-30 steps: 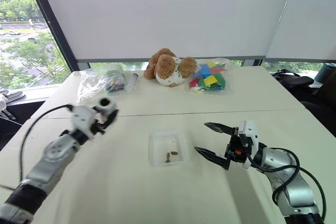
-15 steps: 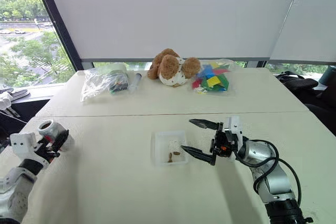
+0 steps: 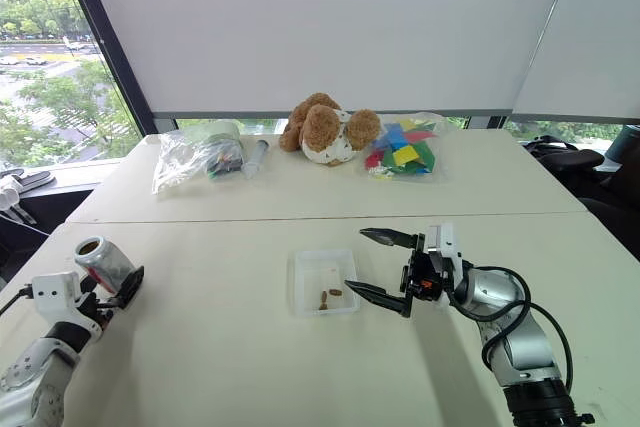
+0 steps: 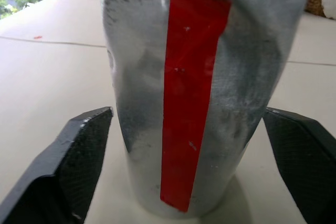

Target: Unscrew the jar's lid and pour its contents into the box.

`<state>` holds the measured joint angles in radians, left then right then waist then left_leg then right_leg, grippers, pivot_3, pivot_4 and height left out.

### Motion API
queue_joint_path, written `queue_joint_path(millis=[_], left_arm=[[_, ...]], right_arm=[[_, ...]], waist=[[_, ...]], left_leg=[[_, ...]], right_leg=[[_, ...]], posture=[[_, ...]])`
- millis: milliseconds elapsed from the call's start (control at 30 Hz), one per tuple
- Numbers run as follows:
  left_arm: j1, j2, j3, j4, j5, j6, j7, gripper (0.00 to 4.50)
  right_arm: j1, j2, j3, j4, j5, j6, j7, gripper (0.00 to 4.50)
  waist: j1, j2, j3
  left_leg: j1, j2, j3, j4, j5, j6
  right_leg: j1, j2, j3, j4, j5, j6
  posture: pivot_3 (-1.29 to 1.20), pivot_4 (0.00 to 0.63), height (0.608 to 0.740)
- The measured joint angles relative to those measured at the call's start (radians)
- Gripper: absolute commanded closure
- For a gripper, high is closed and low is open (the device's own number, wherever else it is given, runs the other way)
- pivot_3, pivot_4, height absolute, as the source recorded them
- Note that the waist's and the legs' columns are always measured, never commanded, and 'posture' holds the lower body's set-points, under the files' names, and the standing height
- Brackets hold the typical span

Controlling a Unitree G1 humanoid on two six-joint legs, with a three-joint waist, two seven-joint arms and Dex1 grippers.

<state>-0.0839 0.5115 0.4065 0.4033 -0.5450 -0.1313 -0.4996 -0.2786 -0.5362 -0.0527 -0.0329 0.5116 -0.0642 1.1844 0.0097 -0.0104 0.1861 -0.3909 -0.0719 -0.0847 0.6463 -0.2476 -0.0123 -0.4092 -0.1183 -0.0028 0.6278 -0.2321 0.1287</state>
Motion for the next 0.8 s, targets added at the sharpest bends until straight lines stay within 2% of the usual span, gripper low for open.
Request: queue_joint_path(millis=[333,467,533,567,733,800], left_arm=[[0.176,0.065,0.026,-0.118,0.034,0.037,-0.08,0.06],[0.311,0.191,0.054,-0.16,0.058,0.015,-0.229,0.06],[0.442,0.308,0.067,-0.251,0.104,-0.043,-0.365,0.06],[0.478,0.336,0.087,-0.285,0.115,-0.06,-0.407,0.06],[0.562,0.387,0.145,-0.476,0.118,-0.071,-0.525,0.06],[0.566,0.388,0.167,-0.5,0.116,-0.051,-0.542,0.06]], right_arm=[[0.113,-0.099,-0.07,-0.058,0.012,0.047,-0.013,0.0],[0.208,-0.178,-0.165,-0.089,0.028,0.068,-0.009,0.0],[0.282,-0.255,-0.248,-0.102,0.04,0.07,0.026,0.0],[0.3,-0.278,-0.28,-0.101,0.043,0.069,0.043,0.0],[0.34,-0.351,-0.345,-0.086,0.05,0.055,0.131,0.0],[0.342,-0.357,-0.356,-0.058,0.048,0.043,0.155,0.0]], waist=[[0.003,0.0,0.0],[0.003,0.0,0.0],[0.003,0.0,0.0],[0.003,0.001,0.0],[0.001,0.001,0.0],[0.0,0.001,0.0]], left_leg=[[-0.001,0.001,0.0,-0.001,0.0,0.0],[-0.002,0.002,0.001,-0.002,-0.001,0.0],[-0.003,0.002,0.001,-0.003,-0.002,0.001],[-0.003,0.002,0.003,-0.003,-0.004,0.0],[-0.003,0.005,0.004,-0.004,-0.005,0.001],[-0.003,0.006,0.004,-0.005,-0.005,0.002]], right_leg=[[0.0,-0.001,0.0,-0.003,-0.002,-0.004],[0.001,-0.001,0.0,-0.008,-0.004,-0.007],[0.002,-0.002,0.0,-0.014,-0.004,-0.008],[0.002,-0.004,0.0,-0.014,-0.004,-0.008],[0.003,-0.004,0.002,-0.016,-0.005,-0.009],[0.001,-0.003,0.001,-0.016,-0.005,-0.009]], posture=[[0.0,0.15,0.74],[0.0,0.15,0.74],[0.0,0.15,0.74],[0.0,0.15,0.74],[0.0,0.15,0.74],[0.0,0.15,0.74]])
